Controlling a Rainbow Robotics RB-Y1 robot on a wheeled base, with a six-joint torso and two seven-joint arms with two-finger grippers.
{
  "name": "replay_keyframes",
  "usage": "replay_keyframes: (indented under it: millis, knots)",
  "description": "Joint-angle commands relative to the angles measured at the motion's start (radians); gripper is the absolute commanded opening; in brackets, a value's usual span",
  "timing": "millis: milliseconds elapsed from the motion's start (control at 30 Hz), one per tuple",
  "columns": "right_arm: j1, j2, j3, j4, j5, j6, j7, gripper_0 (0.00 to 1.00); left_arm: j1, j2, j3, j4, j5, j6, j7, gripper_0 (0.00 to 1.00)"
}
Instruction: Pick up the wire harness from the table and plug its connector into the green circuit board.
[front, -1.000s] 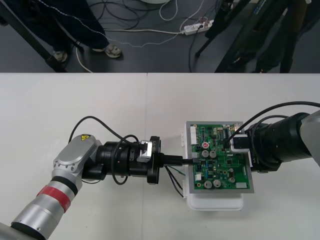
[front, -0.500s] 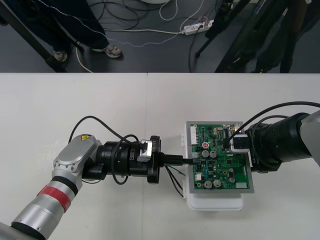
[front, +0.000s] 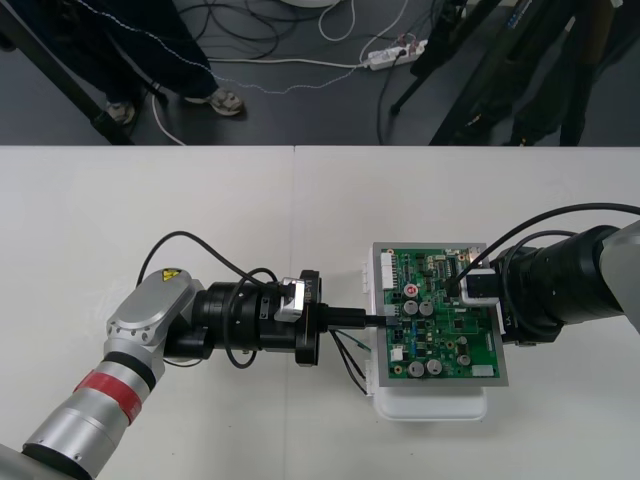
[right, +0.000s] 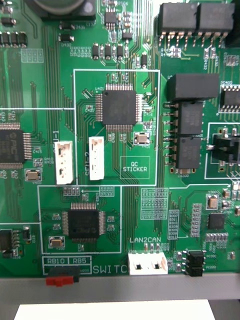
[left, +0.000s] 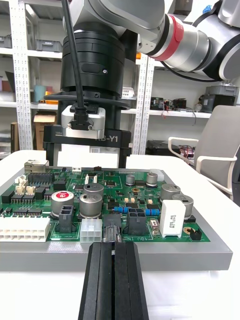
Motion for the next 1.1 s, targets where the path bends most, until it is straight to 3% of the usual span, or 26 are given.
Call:
replay_keyframes:
  millis: [33,1100]
  knots:
    - [0.006,-0.006,0.023,-0.016,0.000,-0.004,0.010,1.00,-0.051,-0.030,-0.039,-0.009,0.021,0.033,-0.105,0.00]
    - [0.006,-0.006,0.023,-0.016,0.000,-0.004,0.016,1.00,-0.057,-0.026,-0.052,-0.008,0.030,0.046,-0.220,0.00]
